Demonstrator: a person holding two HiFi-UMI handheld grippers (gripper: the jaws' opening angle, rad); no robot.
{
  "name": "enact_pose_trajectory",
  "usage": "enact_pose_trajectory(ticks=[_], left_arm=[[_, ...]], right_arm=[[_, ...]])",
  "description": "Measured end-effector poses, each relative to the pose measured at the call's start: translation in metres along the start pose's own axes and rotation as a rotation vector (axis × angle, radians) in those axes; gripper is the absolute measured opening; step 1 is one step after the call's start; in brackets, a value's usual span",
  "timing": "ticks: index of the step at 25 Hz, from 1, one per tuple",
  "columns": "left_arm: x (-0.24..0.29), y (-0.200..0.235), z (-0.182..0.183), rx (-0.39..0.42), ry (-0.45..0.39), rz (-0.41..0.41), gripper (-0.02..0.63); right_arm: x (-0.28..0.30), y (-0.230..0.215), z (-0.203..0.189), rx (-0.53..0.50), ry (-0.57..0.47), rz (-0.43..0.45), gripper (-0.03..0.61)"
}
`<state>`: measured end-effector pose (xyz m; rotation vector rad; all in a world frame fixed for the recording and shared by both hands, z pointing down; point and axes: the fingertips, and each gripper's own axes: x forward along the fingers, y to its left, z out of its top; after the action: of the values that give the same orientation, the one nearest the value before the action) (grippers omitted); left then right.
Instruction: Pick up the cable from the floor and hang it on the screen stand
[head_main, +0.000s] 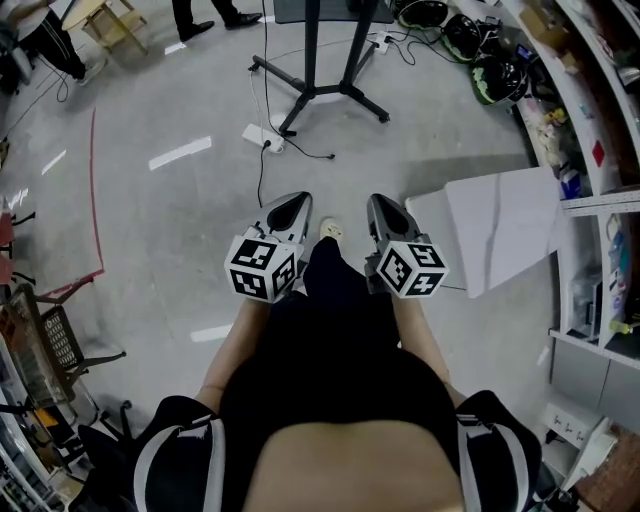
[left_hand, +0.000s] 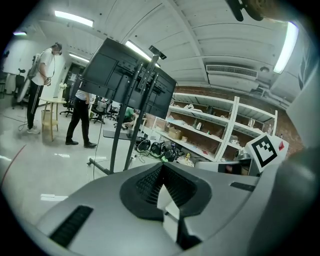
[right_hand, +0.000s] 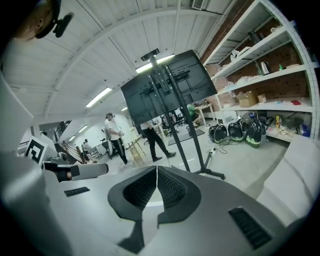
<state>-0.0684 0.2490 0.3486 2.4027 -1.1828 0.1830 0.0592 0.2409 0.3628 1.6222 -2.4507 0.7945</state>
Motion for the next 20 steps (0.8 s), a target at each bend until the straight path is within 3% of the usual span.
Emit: enact_pose_trajectory(ticks=[5, 20], left_arm=[[0.037, 0.013, 0.025, 0.014, -0.017, 0.017, 0.008], [0.136, 0.05, 0.063, 0.001, 0.034, 0.054, 0.006]], right_arm=[[0.027, -0.025, 0.026, -0.002, -0.003, 0.008, 0.023], [0.115, -0.09, 0.075, 0.018, 0.032, 0.037, 0.025]])
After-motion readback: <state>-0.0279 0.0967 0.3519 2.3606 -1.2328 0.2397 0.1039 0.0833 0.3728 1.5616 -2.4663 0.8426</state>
